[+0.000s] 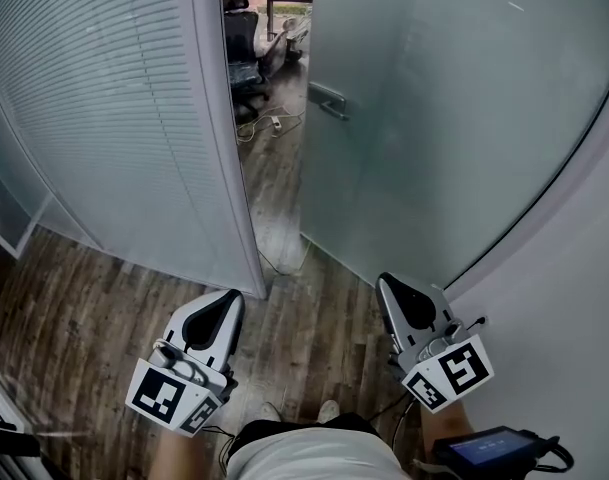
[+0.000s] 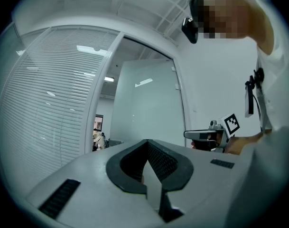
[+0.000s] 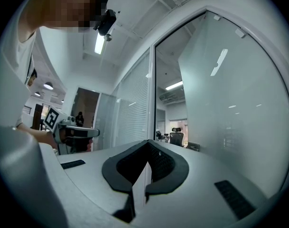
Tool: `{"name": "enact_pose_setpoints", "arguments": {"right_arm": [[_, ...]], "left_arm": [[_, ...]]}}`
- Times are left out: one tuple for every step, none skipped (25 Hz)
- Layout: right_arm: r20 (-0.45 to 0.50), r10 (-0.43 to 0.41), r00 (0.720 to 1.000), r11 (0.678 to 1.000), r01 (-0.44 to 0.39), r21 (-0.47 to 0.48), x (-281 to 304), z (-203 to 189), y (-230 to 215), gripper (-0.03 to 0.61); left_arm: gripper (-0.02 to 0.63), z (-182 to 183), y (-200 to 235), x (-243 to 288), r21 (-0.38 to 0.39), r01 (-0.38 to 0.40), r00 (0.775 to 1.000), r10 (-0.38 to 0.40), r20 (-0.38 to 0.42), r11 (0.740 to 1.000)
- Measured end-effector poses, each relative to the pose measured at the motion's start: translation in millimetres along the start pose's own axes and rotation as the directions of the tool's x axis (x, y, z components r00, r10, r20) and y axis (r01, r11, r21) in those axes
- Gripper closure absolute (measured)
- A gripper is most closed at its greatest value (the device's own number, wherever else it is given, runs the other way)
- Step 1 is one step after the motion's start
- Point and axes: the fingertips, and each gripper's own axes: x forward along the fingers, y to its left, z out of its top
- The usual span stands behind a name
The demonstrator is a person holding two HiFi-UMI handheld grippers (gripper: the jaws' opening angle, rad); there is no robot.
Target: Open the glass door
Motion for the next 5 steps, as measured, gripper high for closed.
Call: {"name": "enact_pose_setpoints", "arguments": {"right_arm": [[-0.005, 0.001, 1.0, 1.0, -0.001, -0.001, 4.6, 3.6, 1.1, 0.578], [-0.009, 0.002, 1.0, 1.0, -0.002, -0.003, 9.2, 7.0, 1.9, 0.578], [-0.013, 0.003, 1.0, 1.0, -0.003, -0.004, 13.6, 10.0, 2.6, 0.578], [-0.017, 0.003, 1.0, 1.0, -0.003, -0.007, 17.6, 12.6, 3.1, 0.578], [-0.021, 0.003, 1.0, 1.0, -0.003, -0.009, 21.5, 15.1, 3.7, 0.578]], "left_arm": [[0.614, 3.9, 4.6, 0.4, -0.004, -0.001, 1.0, 0.001, 0.001, 1.0], [0.614, 7.6, 9.1, 1.1, -0.008, -0.002, 1.0, 0.002, 0.001, 1.0], [0.614, 10.9, 13.4, 1.9, -0.012, -0.003, 1.0, 0.003, 0.002, 1.0], [0.614, 13.8, 17.3, 2.6, -0.015, -0.003, 1.0, 0.003, 0.002, 1.0], [0.614, 16.4, 21.2, 3.3, -0.017, -0.003, 1.0, 0.003, 0.003, 1.0]]}}
